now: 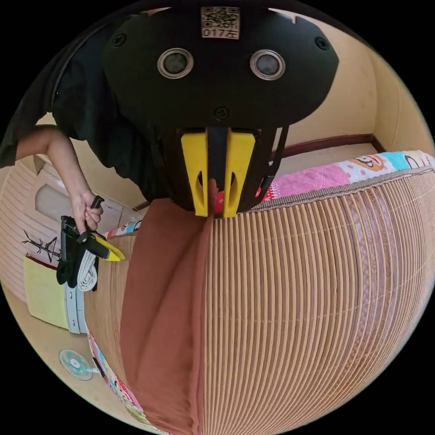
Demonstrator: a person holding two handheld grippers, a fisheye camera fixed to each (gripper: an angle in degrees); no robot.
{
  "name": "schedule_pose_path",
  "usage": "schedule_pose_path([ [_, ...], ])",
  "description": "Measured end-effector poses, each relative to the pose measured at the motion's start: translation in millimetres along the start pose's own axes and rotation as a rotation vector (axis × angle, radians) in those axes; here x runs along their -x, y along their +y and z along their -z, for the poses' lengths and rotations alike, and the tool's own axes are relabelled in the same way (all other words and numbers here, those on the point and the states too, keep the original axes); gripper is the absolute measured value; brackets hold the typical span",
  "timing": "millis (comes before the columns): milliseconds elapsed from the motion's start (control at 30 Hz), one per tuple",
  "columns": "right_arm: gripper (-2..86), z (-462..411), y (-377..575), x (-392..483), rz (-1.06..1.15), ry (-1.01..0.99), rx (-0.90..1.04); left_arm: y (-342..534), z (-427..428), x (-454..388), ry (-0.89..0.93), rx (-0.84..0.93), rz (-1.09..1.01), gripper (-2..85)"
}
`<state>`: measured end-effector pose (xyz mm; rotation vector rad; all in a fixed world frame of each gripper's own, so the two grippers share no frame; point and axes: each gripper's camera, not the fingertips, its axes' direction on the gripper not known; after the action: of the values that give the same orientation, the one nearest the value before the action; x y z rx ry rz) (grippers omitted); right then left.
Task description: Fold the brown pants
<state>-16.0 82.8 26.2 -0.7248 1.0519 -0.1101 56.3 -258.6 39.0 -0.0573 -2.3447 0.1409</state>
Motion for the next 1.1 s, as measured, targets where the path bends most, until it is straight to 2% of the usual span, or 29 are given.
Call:
schedule_pose_path([
  [67, 9.7, 12.1, -28.1, -13.5, 0.016, -0.055, -0.039, -0.8, 22.8, 9.2, 0.069, -0.107, 0.077, 11.6],
  [133, 10.2, 17.5, -51.6, -25.8, 0.029, -0.109, -0.036, -8.0, 54.6, 20.9, 0.258, -0.270, 0.113, 12.4],
  [200, 9.8, 21.7, -70.9, -34.5, 0.038, -0.129, -0.031, -22.7, 67.6, 20.1, 0.289, -0.312, 0.095, 11.5],
  [333, 9.1, 20.1, -74.9, -27.8, 0.140, -0.131, 0.002, -50.3, 53.8, -10.4, 0.078, -0.182, -0.020, 10.8],
  [433, 9.0, -1.7, -45.6, -25.2, 0.163, -0.119, 0.066, -38.0, 27.5, -25.0, -0.008, -0.112, -0.042, 10.4],
  [600, 7.8, -38.4, 11.4, -22.2, 0.157, -0.044, 0.094, -5.3, 14.4, -27.2, 0.001, -0.153, 0.039, 9.0],
  [733, 7.6, -35.5, 33.9, -26.7, 0.083, 0.068, 0.015, 9.1, 18.2, -20.7, 0.016, -0.180, 0.118, 8.8],
  [900, 8.0, -41.4, 34.5, -34.2, 0.125, 0.025, 0.053, 13.9, 16.4, -25.7, -0.026, -0.141, 0.079, 7.7],
  [1100, 3.5, -35.3, 23.0, -27.9, 0.251, 0.030, 0.137, 18.0, 18.5, -36.5, -0.034, -0.096, 0.010, 1.4],
])
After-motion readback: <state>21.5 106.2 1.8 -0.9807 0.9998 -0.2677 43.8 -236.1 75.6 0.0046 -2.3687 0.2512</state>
